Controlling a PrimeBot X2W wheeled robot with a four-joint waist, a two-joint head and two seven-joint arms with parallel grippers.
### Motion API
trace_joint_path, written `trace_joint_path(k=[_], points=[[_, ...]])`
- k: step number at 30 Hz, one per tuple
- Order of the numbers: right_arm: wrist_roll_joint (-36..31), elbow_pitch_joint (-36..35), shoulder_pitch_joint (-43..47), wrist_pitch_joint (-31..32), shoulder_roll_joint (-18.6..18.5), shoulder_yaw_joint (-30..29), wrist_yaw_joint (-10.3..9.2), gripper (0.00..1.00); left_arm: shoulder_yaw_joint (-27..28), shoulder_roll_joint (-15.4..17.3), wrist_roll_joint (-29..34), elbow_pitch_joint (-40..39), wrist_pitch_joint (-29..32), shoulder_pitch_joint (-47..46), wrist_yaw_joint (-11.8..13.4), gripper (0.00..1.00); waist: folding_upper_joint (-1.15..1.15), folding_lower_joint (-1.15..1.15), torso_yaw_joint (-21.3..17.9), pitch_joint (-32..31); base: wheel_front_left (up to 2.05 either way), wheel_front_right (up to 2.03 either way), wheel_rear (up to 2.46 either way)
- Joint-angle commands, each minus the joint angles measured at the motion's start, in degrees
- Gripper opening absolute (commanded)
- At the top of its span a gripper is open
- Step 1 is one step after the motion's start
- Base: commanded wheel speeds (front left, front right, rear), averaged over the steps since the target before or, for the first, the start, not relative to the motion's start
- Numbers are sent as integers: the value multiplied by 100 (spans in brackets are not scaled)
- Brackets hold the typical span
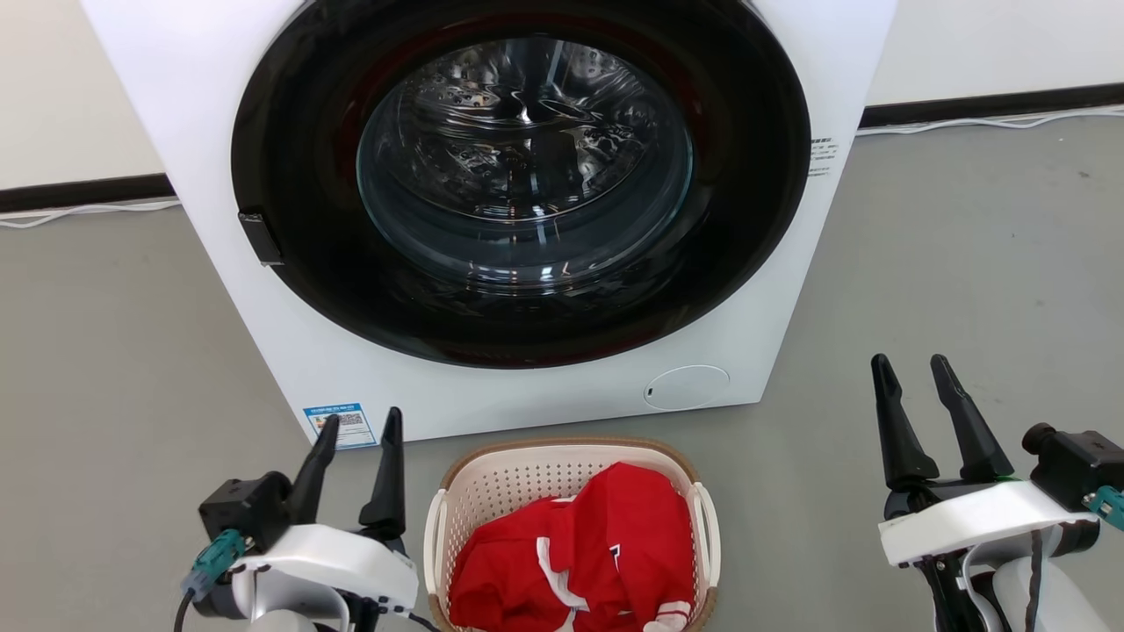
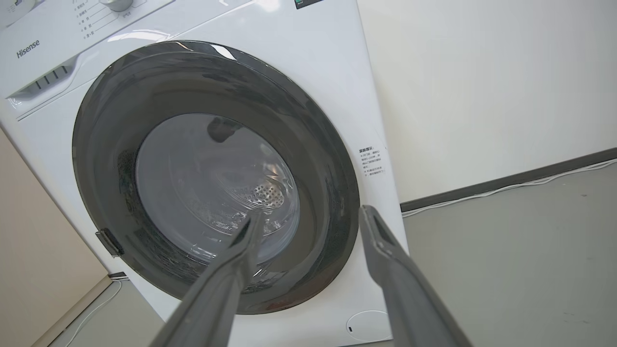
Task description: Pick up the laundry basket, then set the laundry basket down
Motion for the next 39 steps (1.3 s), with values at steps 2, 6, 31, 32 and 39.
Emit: trace_joint_path(k=[2,6,31,32,39], points=[[-101,-136,4,-68,-14,62,41,100,235,18,126,-240,-37,-28,69,100,0,1,-16,0,0,0,0],[-130,-110,7,-68,19,64,41,100,278,4,187,-324,-37,27,77,100,0,1,-23,16,0,0,0],[-59,-7,-40,-68,-5,197,41,100,163,-8,0,-268,-37,76,117,100,0,1,-27,-14,0,0,0],[-56,-4,-43,-68,-4,198,41,100,162,-8,2,-262,-37,75,117,100,0,1,-30,-14,0,0,0],[43,331,182,40,152,62,-1,0,39,-86,-53,95,31,278,82,0,0,1,-34,-16,0,0,0]])
